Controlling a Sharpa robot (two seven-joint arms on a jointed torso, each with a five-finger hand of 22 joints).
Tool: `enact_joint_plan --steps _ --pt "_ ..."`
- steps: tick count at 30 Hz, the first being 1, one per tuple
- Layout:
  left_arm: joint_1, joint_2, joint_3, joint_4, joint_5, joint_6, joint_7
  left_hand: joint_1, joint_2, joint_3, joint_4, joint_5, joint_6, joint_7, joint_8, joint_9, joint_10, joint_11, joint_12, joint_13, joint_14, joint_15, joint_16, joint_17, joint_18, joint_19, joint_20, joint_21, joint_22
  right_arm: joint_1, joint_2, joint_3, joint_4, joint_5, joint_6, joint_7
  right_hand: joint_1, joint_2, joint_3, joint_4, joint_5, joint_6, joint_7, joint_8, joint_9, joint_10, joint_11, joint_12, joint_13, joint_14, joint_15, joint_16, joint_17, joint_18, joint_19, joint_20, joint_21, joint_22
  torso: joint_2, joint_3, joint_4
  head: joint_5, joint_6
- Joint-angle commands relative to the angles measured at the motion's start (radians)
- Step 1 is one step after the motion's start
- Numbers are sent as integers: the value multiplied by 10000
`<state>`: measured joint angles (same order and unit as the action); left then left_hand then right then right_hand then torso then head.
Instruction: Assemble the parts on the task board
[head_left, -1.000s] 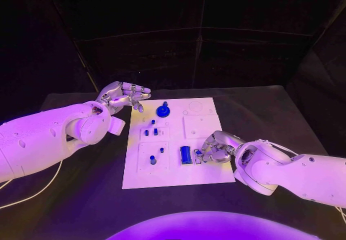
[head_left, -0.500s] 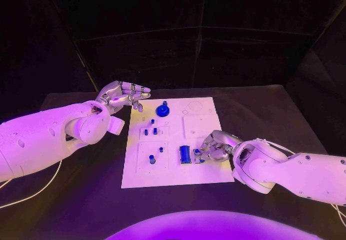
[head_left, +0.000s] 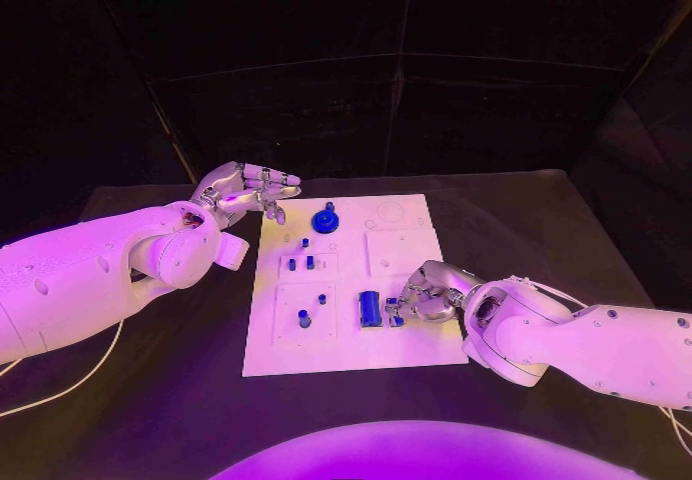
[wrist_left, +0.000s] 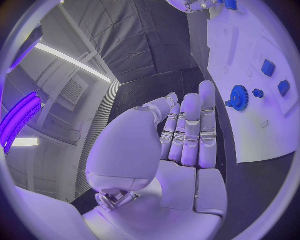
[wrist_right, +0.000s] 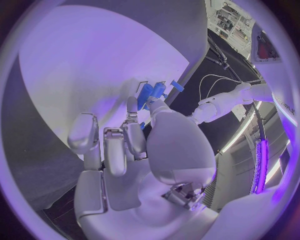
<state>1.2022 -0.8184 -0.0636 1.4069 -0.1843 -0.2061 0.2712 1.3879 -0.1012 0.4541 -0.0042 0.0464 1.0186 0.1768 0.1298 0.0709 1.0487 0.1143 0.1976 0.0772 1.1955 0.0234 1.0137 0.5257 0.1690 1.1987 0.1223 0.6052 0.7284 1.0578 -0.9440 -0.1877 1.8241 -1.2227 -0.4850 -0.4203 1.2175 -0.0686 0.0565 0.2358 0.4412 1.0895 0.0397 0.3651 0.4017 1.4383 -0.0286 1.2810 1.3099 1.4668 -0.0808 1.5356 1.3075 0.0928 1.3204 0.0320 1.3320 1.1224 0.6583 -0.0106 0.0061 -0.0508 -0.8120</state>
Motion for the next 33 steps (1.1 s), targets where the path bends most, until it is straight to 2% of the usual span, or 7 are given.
enact_joint_plan --steps 1,3,7,10,19,27,33 --pt "15 -4 9 25 30 114 9 -80 16 -47 16 21 -66 18 38 -12 -77 5 30 -12 -53 18 19 -17 133 -68 -8 -49 -17 9 11 -1 0 -23 42 -1 -190 9 -142 39 -183 -38 49 89 37 68 18 56 403 918 -53 36 2056 -9 59 -40 37 11 3 -3 2 -6 15" --pt "15 -5 9 25 30 115 9 -80 16 -47 16 21 -66 18 38 -12 -77 5 30 -12 -53 18 19 -17 133 -68 -8 -49 -17 9 15 -1 -8 -29 18 -2 -317 12 -295 136 -448 -44 56 120 67 70 25 55 406 917 -46 34 2053 -11 61 -38 38 17 2 -1 0 -7 17" --pt "15 -5 9 24 30 117 7 -80 16 -47 16 21 -66 18 38 -12 -77 5 30 -12 -53 18 19 -17 133 -68 -8 -49 -17 9 19 -1 -21 -54 -32 1 -512 98 -681 354 -1497 -85 65 186 141 70 35 57 419 915 -37 27 2043 -10 57 -27 30 17 5 -2 -2 -12 28" --pt "15 -5 9 24 30 118 6 -80 16 -47 16 21 -66 18 38 -12 -77 5 30 -12 -53 18 19 -17 133 -68 -8 -49 -17 9 23 -1 -29 -69 -52 -3 -544 173 -924 446 -2032 -119 65 228 189 68 39 57 427 914 -35 25 2039 -7 50 -23 21 11 2 1 0 -17 34" --pt "15 -12 9 25 30 116 -1 -80 16 -47 16 21 -66 18 38 -12 -77 5 30 -12 -53 18 19 -17 133 -68 -8 -49 -17 9 -54 -1 7 -150 -43 18 -463 208 -1023 422 -2149 -127 58 260 218 80 36 86 454 916 -35 30 2050 -6 52 -24 22 19 -3 3 -2 -26 46" --pt "15 -14 9 9 30 115 -4 -80 16 -47 16 21 -66 18 38 -12 -77 5 30 -12 -53 18 19 -17 133 -68 -8 -49 -17 9 -382 -1 204 -163 432 443 262 171 -1227 -56 -2534 -175 59 340 300 78 30 96 478 923 -42 47 2082 -12 61 -32 28 51 -12 4 -13 -11 52" --pt "14 10 7 -31 30 124 -9 -61 23 -44 -3 21 -73 19 55 -12 -110 5 61 -14 -67 16 32 -41 134 -65 -10 -59 -26 10 -631 -2 364 -34 619 783 194 214 -1420 -28 -2690 -191 77 358 320 84 47 108 493 927 -30 58 2101 -17 71 -23 37 75 -10 8 -20 -17 80"
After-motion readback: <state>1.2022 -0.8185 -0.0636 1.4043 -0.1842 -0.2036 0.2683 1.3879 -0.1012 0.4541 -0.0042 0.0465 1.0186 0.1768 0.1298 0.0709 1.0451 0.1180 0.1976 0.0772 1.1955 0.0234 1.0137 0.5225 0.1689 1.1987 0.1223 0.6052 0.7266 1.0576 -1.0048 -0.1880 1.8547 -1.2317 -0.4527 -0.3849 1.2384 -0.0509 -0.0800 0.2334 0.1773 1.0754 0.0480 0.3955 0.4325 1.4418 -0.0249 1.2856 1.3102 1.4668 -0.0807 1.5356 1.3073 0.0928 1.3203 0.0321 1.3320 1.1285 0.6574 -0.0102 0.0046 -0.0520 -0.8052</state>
